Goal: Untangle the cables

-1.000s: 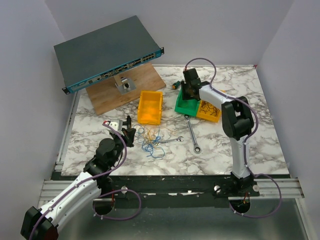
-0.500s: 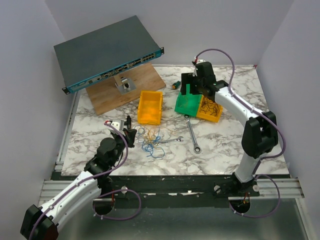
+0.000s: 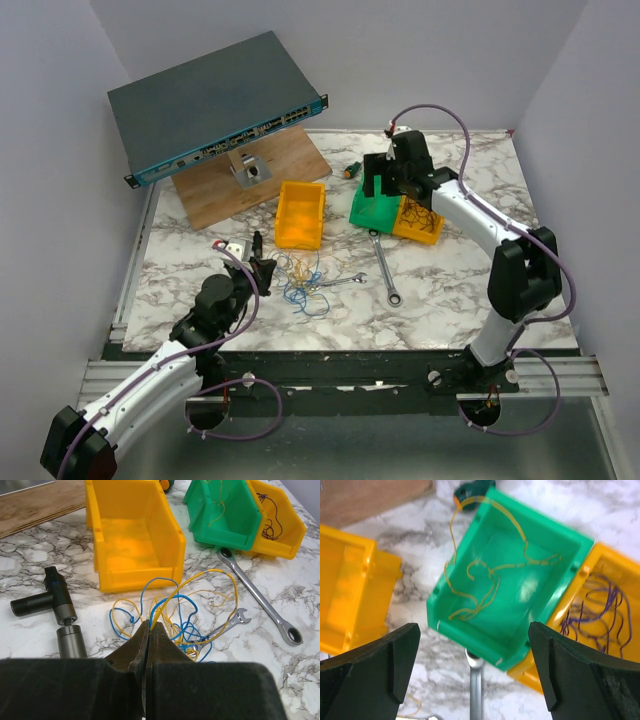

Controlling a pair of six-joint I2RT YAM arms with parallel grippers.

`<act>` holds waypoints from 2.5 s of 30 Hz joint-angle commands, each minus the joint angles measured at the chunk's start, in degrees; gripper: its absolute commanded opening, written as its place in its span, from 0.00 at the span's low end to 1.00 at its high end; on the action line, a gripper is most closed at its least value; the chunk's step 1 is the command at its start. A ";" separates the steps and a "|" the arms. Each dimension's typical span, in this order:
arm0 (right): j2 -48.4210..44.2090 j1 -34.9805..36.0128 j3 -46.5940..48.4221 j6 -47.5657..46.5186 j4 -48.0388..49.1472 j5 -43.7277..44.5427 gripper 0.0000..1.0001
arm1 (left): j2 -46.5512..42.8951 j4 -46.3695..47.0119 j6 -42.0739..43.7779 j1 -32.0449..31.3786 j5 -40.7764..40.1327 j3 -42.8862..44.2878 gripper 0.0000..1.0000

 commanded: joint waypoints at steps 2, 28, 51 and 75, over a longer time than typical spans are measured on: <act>6.88 0.25 11.36 -5.16 -1.99 3.71 1.00 | -0.60 0.90 0.64 0.35 1.57 0.72 0.00; 25.83 0.64 27.03 -19.02 -3.98 -6.42 1.00 | 1.65 2.17 0.90 0.35 1.48 0.96 0.00; 27.36 -3.74 23.50 -13.67 -1.79 -13.93 1.00 | 1.19 2.00 0.99 0.35 1.09 0.72 0.00; 12.15 -4.00 4.03 -1.54 11.25 -16.58 0.11 | 1.97 1.20 1.43 0.36 0.87 1.52 0.00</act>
